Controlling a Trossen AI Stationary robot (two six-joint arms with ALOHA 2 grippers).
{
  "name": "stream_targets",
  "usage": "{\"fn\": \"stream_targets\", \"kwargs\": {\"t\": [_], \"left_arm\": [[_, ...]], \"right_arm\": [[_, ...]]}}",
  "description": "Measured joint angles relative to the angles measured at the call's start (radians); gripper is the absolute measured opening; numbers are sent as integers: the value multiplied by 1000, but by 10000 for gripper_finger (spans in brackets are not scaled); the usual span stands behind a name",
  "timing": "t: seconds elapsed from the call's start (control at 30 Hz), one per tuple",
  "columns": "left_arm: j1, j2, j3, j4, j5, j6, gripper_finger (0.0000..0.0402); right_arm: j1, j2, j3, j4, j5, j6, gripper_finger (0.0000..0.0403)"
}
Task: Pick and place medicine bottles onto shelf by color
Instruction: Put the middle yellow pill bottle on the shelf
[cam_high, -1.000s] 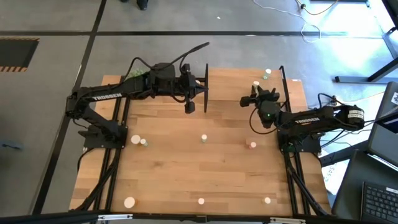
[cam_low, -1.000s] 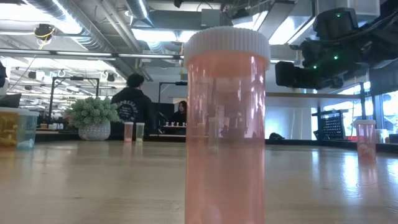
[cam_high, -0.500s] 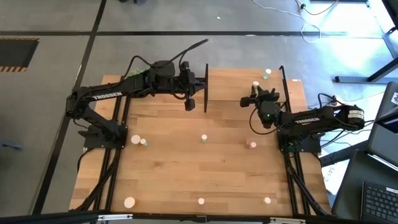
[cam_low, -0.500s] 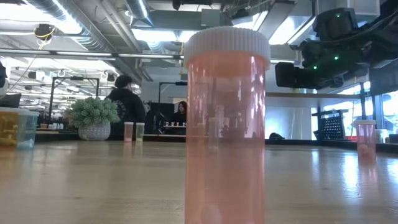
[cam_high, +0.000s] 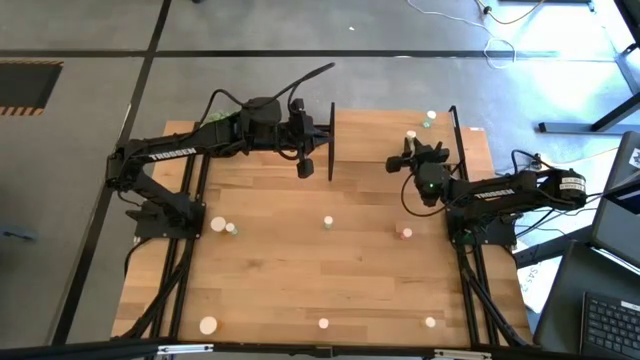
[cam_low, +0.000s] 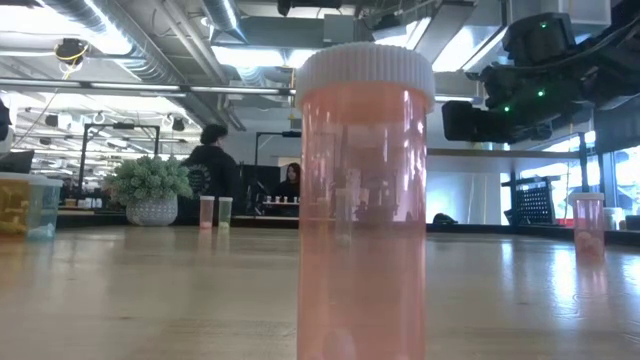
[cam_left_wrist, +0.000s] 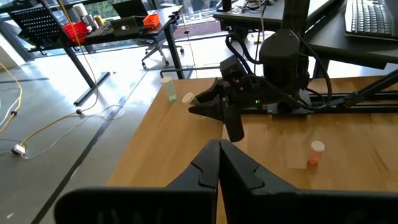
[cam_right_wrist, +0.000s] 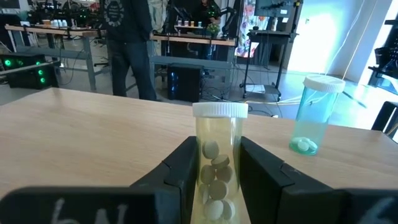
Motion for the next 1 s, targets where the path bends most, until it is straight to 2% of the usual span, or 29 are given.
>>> {"fn": "stream_targets", "kwargs": {"t": [0.33, 1.0], "left_arm": [[0, 0, 0, 0, 0, -1, 0], [0, 0, 0, 0, 0, -1, 0]], "right_arm": [[-11, 0, 0, 1, -79, 9, 104], [-11, 0, 0, -2, -82, -15, 104]]}}
